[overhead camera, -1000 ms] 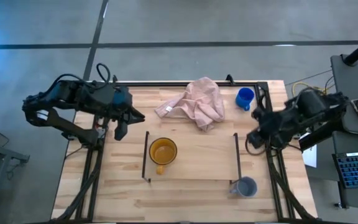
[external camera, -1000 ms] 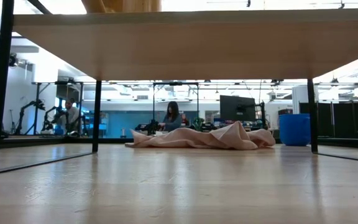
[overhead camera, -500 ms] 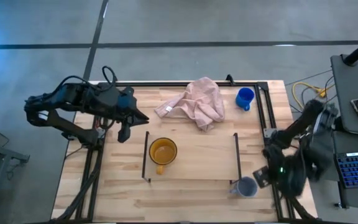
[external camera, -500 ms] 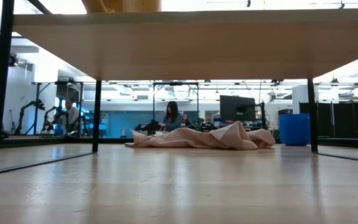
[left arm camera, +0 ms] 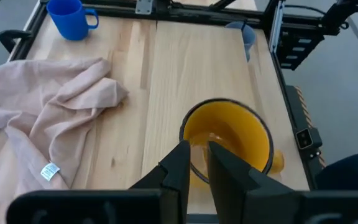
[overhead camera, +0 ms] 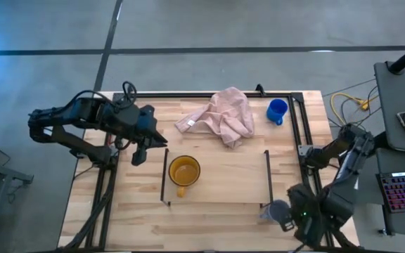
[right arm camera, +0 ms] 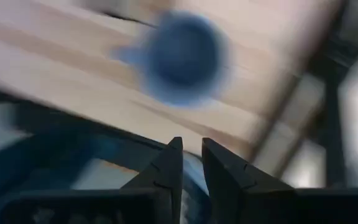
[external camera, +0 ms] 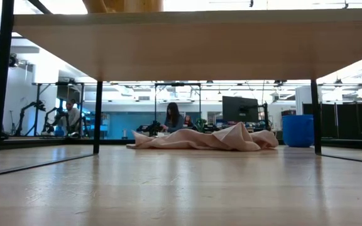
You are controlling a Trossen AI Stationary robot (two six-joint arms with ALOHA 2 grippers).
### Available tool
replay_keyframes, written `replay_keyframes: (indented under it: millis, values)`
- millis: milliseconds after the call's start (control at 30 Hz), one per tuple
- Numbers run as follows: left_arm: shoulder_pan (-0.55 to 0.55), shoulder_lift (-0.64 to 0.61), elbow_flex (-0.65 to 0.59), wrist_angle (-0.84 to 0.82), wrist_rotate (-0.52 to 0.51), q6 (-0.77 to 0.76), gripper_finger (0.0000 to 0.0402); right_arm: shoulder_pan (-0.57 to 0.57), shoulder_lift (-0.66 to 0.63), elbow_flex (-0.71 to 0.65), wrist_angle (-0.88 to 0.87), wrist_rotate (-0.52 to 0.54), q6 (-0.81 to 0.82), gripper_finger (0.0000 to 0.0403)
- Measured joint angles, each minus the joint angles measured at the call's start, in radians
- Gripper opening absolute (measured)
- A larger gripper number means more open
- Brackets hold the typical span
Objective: Stack small to large cups/mugs on shelf
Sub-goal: Put the light blue mug on the shelf
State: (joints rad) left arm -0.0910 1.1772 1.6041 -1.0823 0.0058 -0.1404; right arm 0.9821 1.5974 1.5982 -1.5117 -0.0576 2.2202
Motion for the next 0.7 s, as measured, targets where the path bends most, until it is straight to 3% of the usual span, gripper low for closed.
replay_keyframes:
  millis: [67,133,333,433,600,700]
  values:
    - [0.000,-0.002,-0.005,0.002,0.000,0.001,0.0039,0.009,0.003,0.000,-0.066,-0.127,0.065,0.0052]
    - [0.000,-0.003,-0.006,0.001,0.000,0.010,0.0039,0.028,0.001,-0.007,-0.054,-0.186,0.077,0.0052]
    - [0.000,-0.003,-0.009,0.001,0.000,0.017,0.0039,0.013,0.002,-0.004,0.009,0.007,0.057,0.0052]
    - [0.000,-0.003,-0.023,0.001,0.000,0.017,0.0039,0.006,0.029,-0.005,-0.065,-0.143,0.090,0.0052]
    - [0.000,-0.019,-0.083,0.001,0.000,0.017,0.0039,0.079,0.093,0.010,-0.026,-0.402,0.130,0.0052]
    - [0.000,-0.035,-0.119,0.011,0.000,0.017,0.0039,0.099,0.140,0.067,-0.020,-0.399,0.138,0.0052]
